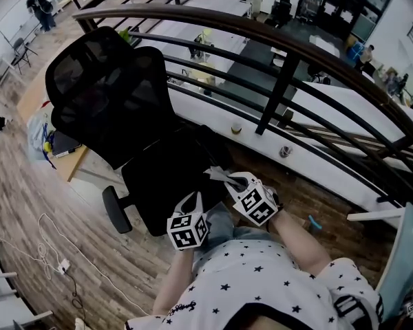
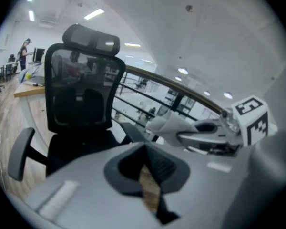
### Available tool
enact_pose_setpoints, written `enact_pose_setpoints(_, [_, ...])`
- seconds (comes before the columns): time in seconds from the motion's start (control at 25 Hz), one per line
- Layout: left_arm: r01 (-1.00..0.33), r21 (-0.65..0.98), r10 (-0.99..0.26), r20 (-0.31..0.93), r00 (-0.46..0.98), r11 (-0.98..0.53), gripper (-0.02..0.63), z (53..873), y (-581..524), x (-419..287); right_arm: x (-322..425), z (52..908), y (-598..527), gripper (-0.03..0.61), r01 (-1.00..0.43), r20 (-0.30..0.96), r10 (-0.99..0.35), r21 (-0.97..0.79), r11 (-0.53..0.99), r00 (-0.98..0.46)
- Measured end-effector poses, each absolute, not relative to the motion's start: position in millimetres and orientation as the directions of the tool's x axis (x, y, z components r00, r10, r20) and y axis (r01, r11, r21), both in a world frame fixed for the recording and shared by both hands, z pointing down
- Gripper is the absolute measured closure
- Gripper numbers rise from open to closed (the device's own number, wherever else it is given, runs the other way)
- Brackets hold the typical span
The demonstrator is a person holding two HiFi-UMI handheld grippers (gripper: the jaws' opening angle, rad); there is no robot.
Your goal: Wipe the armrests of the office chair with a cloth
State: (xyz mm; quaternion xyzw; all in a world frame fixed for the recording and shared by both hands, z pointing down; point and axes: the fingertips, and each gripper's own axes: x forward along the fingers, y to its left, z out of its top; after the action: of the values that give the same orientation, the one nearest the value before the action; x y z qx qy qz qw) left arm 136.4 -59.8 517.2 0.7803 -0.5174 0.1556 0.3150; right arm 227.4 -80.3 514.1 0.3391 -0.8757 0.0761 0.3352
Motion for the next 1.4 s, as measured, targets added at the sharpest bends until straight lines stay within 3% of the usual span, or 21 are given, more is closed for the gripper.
enact_pose_setpoints(0.6, [-0.901,0.329,-0.756,0.502,0.42,-0.282,0.606,484.0,-57.3,129.7,223.1,459.1,-63.0,0.552,-0.719,0.472,-0.628,-0.018,0.695,-0.619])
enact_pose_setpoints(1.4, [-0.896,0.33,-0.75,0.501,0.432,-0.296,0.606,480.8,-55.4,136.0,224.5,458.0,-56.1,0.554,-0.717,0.453,-0.619,-0.066,0.694,-0.641])
